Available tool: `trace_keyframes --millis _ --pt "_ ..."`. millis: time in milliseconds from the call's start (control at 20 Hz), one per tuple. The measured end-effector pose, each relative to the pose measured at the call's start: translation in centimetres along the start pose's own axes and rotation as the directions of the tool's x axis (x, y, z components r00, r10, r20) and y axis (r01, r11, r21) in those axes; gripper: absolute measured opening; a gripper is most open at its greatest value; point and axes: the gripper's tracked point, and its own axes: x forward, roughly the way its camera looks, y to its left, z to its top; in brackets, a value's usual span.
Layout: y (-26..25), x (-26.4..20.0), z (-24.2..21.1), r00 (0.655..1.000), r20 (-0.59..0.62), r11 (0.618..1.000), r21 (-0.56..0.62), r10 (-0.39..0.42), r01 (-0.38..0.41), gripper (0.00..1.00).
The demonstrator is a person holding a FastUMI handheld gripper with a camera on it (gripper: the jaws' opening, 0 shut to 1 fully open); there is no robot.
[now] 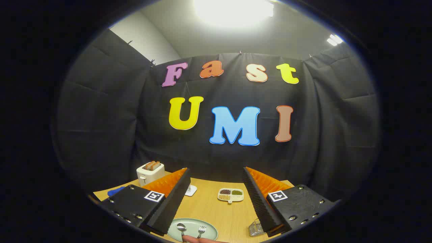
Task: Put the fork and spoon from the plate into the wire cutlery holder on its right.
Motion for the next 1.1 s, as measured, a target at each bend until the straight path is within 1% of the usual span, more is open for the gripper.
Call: trace_keyframes --millis 150,350,850,1000,1100 --pt "0.3 -0.1 -0.6 1.000 -0.015 1.000 -0.013 0.008 -0.008 0.96" --pt "0.6 0.1 -1.5 0.999 -0.031 1.000 0.003 0.009 -0.009 0.96" --pt "0.8 0.7 -3.4 0.997 -0.081 1.000 0.008 -0.010 0.010 0.96" --pt "1.1 0.8 -5.4 0.989 -0.147 1.000 -0.003 -0.008 0.007 0.96" --pt "1.5 0.8 -8.3 0.970 -0.242 1.000 -0.014 -0.003 0.000 0.96"
